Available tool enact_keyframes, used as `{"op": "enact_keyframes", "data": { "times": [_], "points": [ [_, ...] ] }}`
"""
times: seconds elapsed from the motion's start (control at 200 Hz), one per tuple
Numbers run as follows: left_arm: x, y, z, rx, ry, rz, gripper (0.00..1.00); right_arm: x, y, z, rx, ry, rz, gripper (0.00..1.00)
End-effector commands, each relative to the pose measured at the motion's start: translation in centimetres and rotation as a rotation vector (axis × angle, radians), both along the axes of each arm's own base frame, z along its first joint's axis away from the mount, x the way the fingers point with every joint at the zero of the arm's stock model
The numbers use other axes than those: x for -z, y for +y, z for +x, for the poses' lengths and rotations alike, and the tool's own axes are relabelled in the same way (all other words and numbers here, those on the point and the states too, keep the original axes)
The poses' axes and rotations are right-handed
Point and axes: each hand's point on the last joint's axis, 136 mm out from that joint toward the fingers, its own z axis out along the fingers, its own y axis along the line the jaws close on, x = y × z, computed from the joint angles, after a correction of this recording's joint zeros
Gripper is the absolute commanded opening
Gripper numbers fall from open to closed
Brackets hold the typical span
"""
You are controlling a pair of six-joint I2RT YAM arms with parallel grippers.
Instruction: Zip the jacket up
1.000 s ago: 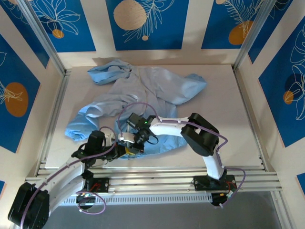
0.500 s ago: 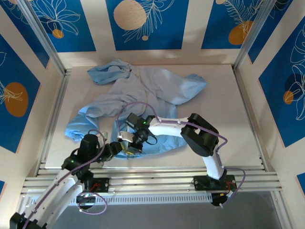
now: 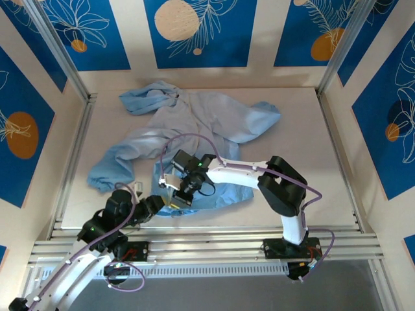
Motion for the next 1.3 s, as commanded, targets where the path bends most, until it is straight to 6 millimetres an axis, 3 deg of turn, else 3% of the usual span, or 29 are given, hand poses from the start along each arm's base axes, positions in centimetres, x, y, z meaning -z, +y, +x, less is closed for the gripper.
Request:
{"op": "enact_keyframes", "data": {
  "times": [0.0, 0.15, 0.235, 0.37, 0.58, 0.71, 1.05, 1.296],
  "points": [
    [-0.5, -0.7, 0.3, 0.005, -0.013, -0.029, 0.50, -3.0, 0.6, -0.1, 0.015, 0.027, 0.049, 0.00],
    [-0.5, -1.2, 0.7, -0.009, -0.018, -0.034, 0.49, -3.7, 0.7, 0.4, 0.054, 0.024, 0.034, 0.00],
    [-0.6, -1.9, 1.2, -0.018, -0.030, -0.073, 0.40, -3.9, 0.6, 0.6, 0.078, 0.029, 0.025, 0.00],
    [-0.6, -1.9, 1.6, -0.037, -0.038, -0.068, 0.17, -3.8, 0.4, 0.9, 0.109, 0.024, -0.003, 0.00],
    [-0.1, -1.8, 1.6, -0.053, -0.030, -0.075, 0.16, -4.2, 0.5, 1.0, 0.129, 0.045, 0.007, 0.00],
    [-0.1, -1.7, 1.7, -0.057, -0.042, -0.084, 0.00, -4.2, 0.6, 1.0, 0.136, 0.055, 0.010, 0.00],
    [0.6, -0.8, 0.3, -0.028, -0.032, -0.044, 0.00, -1.7, 0.5, 3.1, 0.226, 0.078, -0.080, 0.00],
    [1.5, -0.5, -0.6, -0.005, -0.013, -0.012, 0.00, -0.4, 0.2, 6.6, 0.375, 0.054, -0.149, 0.00]
  ]
}}
